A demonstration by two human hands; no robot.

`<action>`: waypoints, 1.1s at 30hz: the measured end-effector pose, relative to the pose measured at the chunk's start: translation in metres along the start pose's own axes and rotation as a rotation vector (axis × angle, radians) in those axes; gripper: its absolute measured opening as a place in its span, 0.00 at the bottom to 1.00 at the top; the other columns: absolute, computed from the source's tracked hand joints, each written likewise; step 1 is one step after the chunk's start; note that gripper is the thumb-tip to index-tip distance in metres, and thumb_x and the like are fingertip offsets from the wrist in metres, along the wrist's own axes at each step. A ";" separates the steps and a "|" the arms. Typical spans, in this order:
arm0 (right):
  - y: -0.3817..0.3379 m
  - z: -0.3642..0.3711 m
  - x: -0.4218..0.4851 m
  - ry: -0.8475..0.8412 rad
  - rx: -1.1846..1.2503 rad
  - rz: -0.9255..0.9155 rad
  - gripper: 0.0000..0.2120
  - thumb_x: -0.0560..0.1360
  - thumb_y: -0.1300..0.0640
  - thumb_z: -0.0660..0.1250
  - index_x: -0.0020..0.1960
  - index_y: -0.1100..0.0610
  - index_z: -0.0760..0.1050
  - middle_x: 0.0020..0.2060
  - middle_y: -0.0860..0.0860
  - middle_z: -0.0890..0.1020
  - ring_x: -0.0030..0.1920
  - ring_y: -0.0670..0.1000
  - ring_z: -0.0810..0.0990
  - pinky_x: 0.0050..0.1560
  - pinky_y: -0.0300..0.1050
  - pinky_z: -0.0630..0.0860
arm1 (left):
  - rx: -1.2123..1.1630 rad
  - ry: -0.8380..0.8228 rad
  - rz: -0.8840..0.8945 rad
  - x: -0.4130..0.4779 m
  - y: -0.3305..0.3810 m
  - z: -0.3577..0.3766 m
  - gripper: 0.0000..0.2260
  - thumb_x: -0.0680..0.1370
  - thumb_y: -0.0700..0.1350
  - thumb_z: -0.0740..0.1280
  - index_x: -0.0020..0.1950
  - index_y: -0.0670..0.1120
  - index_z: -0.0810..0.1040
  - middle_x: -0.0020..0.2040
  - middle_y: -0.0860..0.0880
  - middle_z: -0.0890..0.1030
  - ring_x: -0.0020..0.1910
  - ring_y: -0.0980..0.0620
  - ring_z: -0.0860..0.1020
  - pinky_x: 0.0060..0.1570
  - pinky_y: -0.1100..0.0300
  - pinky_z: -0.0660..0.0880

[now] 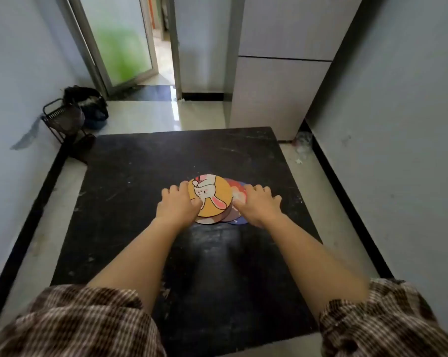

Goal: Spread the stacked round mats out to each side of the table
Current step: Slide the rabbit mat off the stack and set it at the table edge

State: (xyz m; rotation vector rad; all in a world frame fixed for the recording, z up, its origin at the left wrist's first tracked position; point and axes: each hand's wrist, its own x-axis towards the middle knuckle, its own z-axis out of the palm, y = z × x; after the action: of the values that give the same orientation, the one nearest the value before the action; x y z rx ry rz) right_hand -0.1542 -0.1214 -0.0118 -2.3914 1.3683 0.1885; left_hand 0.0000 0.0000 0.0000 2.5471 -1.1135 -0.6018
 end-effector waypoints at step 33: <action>-0.037 0.089 0.079 0.135 0.673 0.120 0.20 0.76 0.59 0.64 0.65 0.45 0.65 0.60 0.50 0.75 0.53 0.43 0.71 0.36 0.27 0.66 | 0.121 -0.104 0.074 0.106 -0.048 0.092 0.46 0.70 0.63 0.69 0.78 0.46 0.48 0.79 0.44 0.52 0.78 0.44 0.49 0.73 0.45 0.50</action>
State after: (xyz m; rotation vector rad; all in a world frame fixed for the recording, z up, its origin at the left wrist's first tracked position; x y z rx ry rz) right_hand -0.0757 -0.1335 -0.1078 -1.7850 1.3577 -0.3574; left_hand 0.0503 -0.0574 -0.1269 2.5881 -1.3111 -0.6738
